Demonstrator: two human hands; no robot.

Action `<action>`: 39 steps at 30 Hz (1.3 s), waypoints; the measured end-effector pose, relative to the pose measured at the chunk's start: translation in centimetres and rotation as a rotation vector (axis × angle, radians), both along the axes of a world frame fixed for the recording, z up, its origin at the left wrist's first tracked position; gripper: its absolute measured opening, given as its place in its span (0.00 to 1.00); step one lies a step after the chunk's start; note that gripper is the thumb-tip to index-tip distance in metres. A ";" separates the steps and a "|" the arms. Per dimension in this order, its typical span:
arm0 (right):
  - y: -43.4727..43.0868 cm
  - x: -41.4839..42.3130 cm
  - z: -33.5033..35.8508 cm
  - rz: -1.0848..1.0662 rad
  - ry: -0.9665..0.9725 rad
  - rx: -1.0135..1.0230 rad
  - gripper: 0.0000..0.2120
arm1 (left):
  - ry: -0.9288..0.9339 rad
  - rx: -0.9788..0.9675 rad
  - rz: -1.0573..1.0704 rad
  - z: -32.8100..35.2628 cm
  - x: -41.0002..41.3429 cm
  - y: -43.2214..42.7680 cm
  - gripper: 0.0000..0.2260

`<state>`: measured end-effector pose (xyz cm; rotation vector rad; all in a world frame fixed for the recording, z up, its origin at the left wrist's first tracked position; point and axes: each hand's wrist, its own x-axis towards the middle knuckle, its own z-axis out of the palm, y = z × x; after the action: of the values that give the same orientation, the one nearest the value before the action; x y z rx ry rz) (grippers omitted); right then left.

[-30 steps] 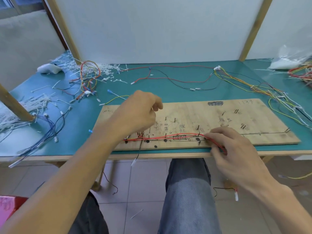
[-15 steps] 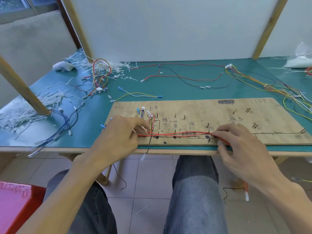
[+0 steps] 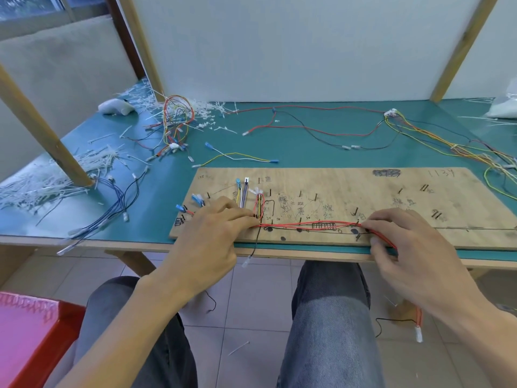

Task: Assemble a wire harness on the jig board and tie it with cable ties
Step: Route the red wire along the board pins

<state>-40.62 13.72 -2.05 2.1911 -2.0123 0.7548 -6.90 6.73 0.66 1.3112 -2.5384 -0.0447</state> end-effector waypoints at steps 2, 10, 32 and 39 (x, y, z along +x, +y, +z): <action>-0.1 0.2 0.0 -0.009 0.005 -0.003 0.12 | -0.005 -0.014 0.007 -0.1 -0.1 0.0 0.27; -0.2 1.2 -0.4 -0.044 0.026 -0.046 0.10 | 0.117 -0.021 0.055 -0.3 -1.5 -0.9 0.23; -2.7 -0.4 1.8 -0.168 -0.261 0.219 0.09 | 0.018 -0.086 0.168 -3.1 -1.8 2.6 0.21; -2.7 -0.3 2.1 -0.170 -0.301 0.194 0.11 | -0.025 -0.043 0.206 -3.9 -1.6 2.7 0.22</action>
<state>-40.94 11.06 0.03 2.0674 -2.4750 0.9523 -8.53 9.40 -3.23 1.5564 -2.3964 0.0691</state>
